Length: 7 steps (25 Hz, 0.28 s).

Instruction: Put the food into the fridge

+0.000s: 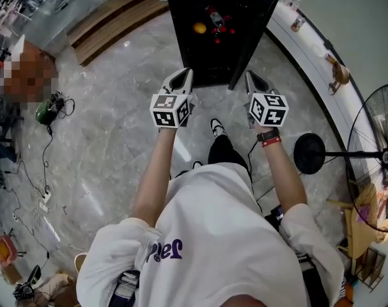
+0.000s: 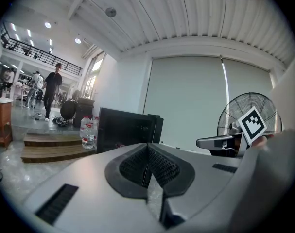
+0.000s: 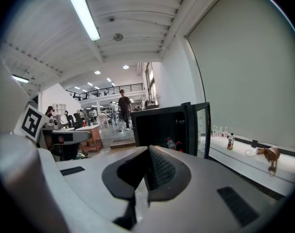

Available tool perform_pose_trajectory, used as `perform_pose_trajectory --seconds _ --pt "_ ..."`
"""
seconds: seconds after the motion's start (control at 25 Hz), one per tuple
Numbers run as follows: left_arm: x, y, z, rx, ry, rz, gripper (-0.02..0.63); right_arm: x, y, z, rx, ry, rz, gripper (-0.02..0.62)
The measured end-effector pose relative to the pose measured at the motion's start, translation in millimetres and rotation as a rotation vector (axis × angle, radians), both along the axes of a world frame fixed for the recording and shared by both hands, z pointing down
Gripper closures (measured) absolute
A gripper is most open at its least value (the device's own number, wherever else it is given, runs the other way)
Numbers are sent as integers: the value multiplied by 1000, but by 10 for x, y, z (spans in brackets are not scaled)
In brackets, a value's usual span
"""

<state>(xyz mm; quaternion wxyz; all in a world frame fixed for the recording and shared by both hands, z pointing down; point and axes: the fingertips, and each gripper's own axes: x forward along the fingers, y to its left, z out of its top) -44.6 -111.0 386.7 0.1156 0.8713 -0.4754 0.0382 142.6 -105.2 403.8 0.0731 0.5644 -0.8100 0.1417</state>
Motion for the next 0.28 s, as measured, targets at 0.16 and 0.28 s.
perform_pose_trajectory --seconds 0.16,0.28 --pt "54 -97 94 -13 1 8 586 5 -114 63 -5 -5 2 583" --pt "100 -181 252 -38 0 9 586 14 -213 210 -26 -4 -2 583"
